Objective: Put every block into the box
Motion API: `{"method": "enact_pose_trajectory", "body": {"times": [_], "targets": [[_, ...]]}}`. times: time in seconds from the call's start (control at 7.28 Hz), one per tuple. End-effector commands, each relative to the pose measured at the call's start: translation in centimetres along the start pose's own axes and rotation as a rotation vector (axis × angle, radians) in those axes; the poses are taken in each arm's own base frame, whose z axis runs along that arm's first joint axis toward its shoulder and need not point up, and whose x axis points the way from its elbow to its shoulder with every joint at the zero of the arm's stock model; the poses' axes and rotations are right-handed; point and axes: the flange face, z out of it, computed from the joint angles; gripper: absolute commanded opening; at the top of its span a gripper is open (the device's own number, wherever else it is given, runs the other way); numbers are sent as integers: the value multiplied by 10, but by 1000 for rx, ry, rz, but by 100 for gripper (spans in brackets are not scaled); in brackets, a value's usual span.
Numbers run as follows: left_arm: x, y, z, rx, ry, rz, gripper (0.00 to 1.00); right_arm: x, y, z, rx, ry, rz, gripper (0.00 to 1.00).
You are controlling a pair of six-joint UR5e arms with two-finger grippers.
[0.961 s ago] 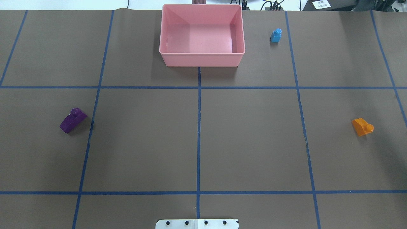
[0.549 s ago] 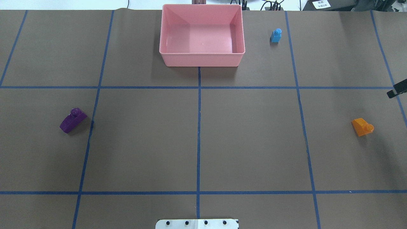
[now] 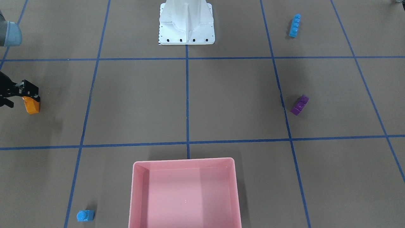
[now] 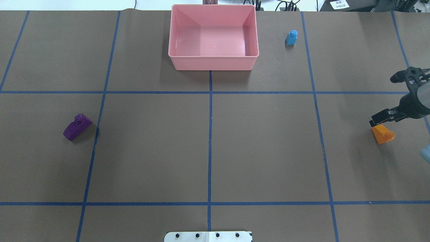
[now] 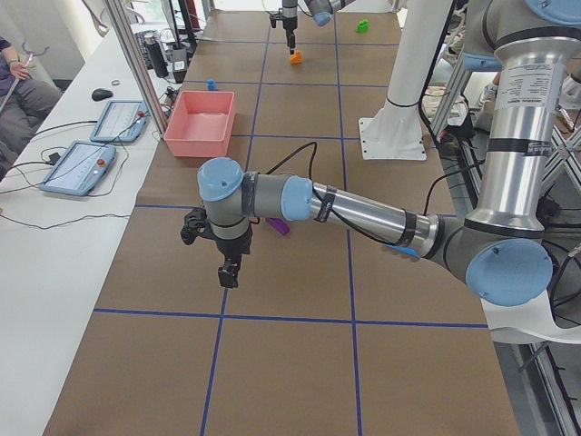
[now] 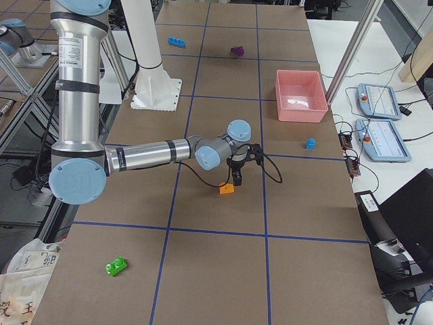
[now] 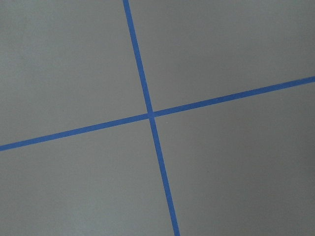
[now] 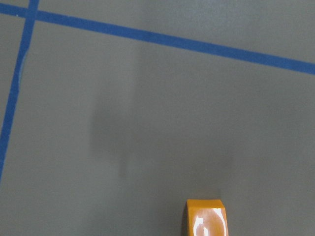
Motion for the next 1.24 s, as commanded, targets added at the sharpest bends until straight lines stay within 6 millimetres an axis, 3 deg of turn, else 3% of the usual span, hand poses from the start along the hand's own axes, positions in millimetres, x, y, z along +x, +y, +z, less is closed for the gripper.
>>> {"method": "enact_pose_trajectory", "body": {"times": [0.0, 0.27, 0.41, 0.55, 0.69, 0.82, 0.96, 1.1], "targets": [[0, 0, 0, 2, 1, -18, 100, 14, 10, 28, -55, 15, 13, 100], [1, 0, -1, 3, 0, -18, 100, 24, 10, 40, -78, 28, 29, 100], [1, 0, -2, 5, 0, -17, 100, 24, 9, 43, -82, 28, 34, 87], [2, 0, -2, 6, 2, -16, 100, 25, 9, 46, -87, 29, 32, 52], [2, 0, -2, 6, 9, -17, 100, 26, 12, 55, -105, 35, 31, 34], [2, 0, -2, 7, 11, -18, 100, 24, 16, 62, -120, 37, 26, 33], [4, 0, -3, 8, 23, -18, 100, 23, 18, 63, -124, 35, 23, 24], [6, -1, -4, 11, 24, -16, 100, 20, 18, 60, -121, 30, 20, 0]]}}
